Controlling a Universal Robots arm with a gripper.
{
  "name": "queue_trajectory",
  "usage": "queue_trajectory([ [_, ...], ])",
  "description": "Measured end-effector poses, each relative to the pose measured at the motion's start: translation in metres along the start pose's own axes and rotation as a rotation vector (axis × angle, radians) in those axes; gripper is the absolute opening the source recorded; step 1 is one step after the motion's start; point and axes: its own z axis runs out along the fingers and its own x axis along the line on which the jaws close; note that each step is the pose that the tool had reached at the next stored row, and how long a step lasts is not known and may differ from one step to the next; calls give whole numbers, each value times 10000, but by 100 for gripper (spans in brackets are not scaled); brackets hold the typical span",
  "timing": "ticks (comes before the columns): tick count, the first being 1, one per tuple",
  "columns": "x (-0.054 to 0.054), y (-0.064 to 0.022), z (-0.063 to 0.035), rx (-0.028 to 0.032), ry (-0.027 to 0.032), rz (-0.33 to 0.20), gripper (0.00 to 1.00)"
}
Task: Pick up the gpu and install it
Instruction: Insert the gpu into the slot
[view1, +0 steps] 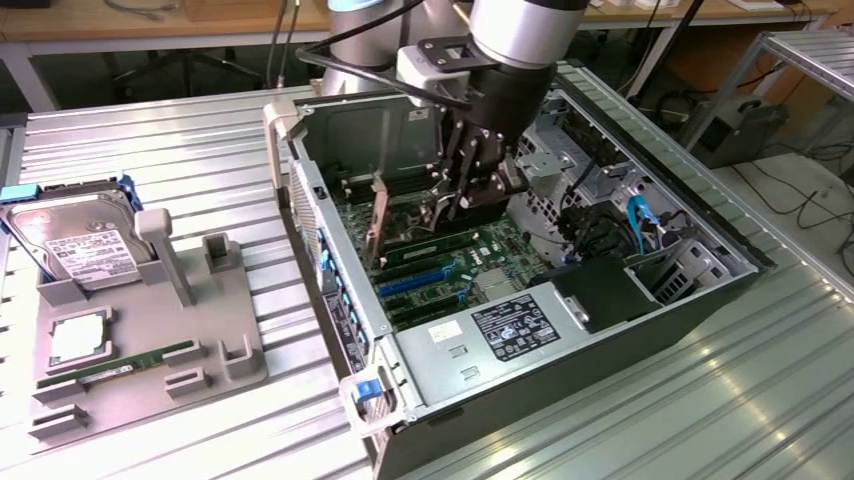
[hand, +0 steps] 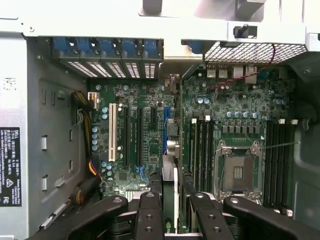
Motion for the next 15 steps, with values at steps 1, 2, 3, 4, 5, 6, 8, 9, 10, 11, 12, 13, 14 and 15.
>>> queue_trajectory([
  [1,0,10,19,2,0,5,26],
  [2,1,23,39,6,-1,14,26],
  [3,1,33,56,8,-1,18,26],
  [4,1,43,74,10,-1,20,26],
  [5,2,51,92,12,-1,20,26],
  [6,2,58,110,15,-1,21,26],
  [8,3,72,143,19,0,20,26],
  [9,3,79,159,20,0,20,26],
  [10,4,87,177,22,1,21,26],
  [11,4,95,194,23,1,20,26],
  [12,5,110,226,25,1,20,26],
  [13,9,119,254,26,2,20,26],
  [14,11,122,270,27,1,20,26],
  [15,13,125,290,29,0,20,26],
])
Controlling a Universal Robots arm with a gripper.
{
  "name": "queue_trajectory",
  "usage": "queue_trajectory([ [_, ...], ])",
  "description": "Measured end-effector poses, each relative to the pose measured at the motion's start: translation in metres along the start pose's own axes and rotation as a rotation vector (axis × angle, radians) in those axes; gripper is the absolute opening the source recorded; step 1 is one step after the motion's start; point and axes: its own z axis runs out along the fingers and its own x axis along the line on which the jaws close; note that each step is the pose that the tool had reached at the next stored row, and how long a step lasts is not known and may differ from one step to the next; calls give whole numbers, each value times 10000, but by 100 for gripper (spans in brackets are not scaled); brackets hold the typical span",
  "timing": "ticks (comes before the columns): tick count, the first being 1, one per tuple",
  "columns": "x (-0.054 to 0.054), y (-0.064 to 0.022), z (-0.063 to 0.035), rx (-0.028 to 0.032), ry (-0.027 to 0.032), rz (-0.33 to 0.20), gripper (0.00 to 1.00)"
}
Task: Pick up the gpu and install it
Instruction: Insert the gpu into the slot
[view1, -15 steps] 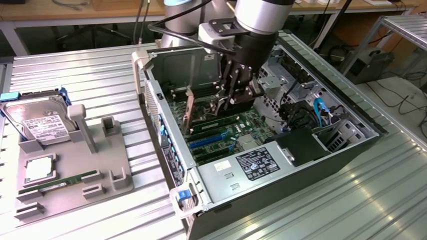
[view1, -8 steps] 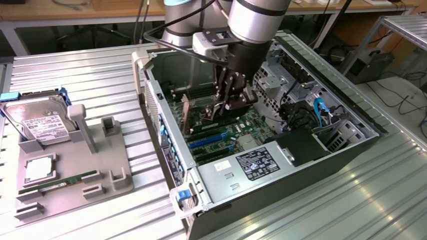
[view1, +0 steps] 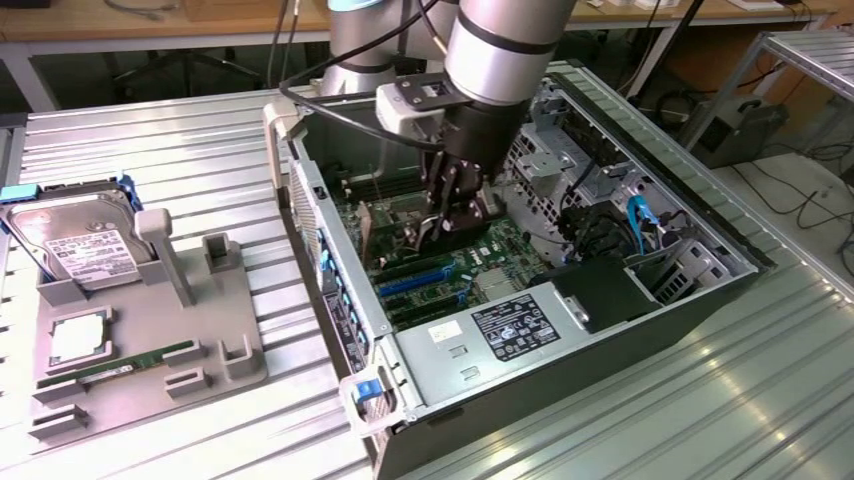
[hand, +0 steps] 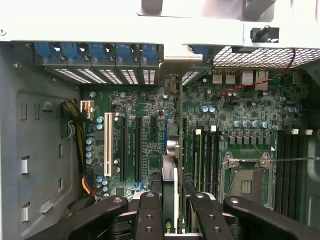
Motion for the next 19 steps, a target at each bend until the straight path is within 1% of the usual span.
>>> queue_trajectory([
  [10,14,23,201,24,1,0,26],
  [13,24,38,280,28,1,-1,26],
  [16,35,47,323,27,1,-1,26],
  [19,45,53,341,28,0,-1,26],
])
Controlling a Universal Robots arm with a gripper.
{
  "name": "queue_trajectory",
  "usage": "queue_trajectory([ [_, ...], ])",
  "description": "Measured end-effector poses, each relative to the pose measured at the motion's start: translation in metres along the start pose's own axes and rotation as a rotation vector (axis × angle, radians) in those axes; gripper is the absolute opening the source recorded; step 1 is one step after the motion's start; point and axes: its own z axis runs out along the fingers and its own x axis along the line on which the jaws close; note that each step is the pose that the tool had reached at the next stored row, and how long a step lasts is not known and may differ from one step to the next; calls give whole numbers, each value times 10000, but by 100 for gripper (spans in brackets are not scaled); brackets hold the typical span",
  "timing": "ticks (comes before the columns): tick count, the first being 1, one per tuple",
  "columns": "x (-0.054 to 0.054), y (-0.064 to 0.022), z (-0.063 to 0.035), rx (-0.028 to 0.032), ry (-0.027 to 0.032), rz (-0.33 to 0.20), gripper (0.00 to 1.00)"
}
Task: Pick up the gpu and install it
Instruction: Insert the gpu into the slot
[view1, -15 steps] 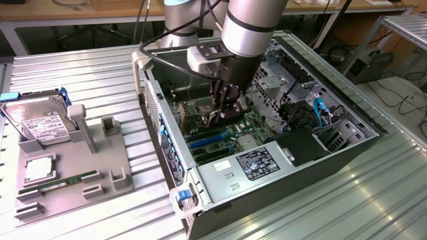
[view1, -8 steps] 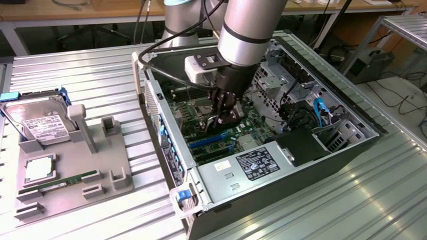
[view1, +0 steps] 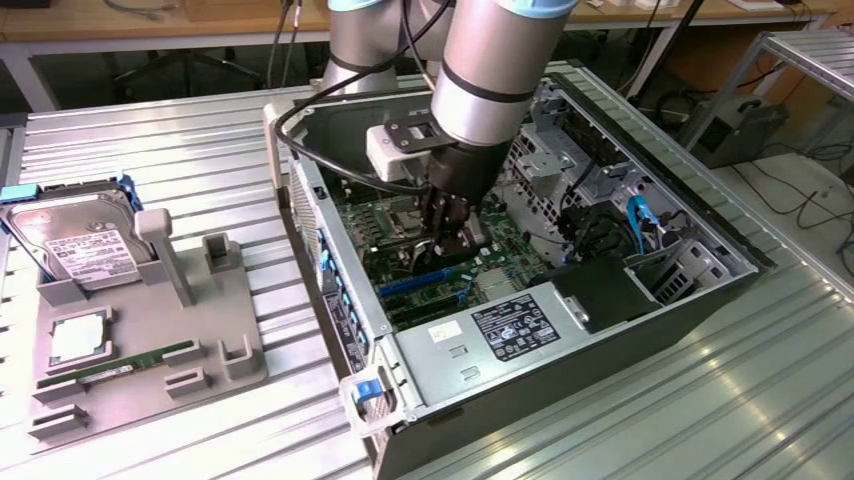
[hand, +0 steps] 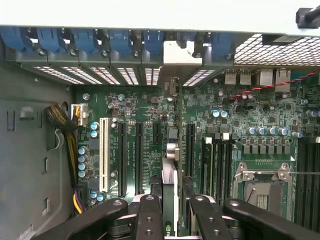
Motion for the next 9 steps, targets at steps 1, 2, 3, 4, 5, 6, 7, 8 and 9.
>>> queue_trajectory([
  [1,1,0,1,-1,2,-1,26],
  [2,2,0,2,-1,2,0,26],
  [3,3,1,4,-1,2,0,26],
  [4,4,0,7,0,1,0,26],
  [5,3,0,11,0,-1,0,26],
  [6,4,-1,19,1,-1,-1,26],
  [7,4,-1,27,0,1,0,26],
  [8,5,-1,39,0,1,0,26],
  [9,6,-2,63,0,1,4,26],
])
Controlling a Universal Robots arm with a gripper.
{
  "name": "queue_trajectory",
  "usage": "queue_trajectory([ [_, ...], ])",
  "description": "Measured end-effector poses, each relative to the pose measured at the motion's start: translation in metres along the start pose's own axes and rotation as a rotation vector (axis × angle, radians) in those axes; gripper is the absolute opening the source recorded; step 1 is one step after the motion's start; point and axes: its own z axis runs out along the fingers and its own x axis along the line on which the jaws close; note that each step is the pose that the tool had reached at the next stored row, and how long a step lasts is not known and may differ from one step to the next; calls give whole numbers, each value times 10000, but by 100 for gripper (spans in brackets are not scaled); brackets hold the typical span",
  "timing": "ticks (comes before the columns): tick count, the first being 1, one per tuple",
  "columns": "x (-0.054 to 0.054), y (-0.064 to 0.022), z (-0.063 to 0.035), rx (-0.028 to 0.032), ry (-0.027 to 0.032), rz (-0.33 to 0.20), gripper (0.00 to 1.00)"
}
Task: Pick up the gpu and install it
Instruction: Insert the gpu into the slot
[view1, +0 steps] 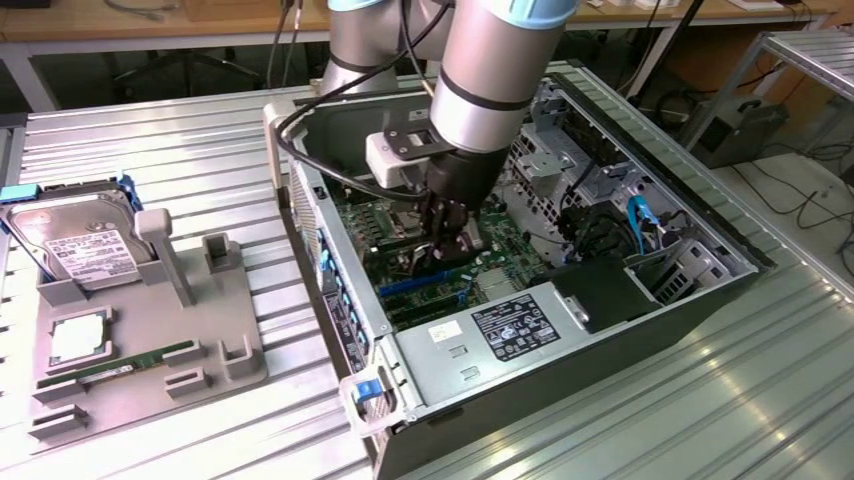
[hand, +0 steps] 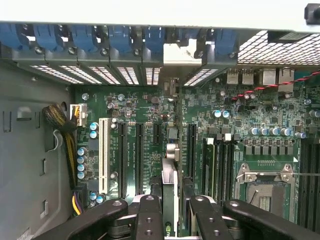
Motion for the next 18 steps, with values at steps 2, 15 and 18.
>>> queue_trajectory([
  [2,1,-2,41,-6,-1,18,26],
  [15,4,-5,133,-106,-190,32,26],
  [18,5,-6,148,-108,-202,31,26],
])
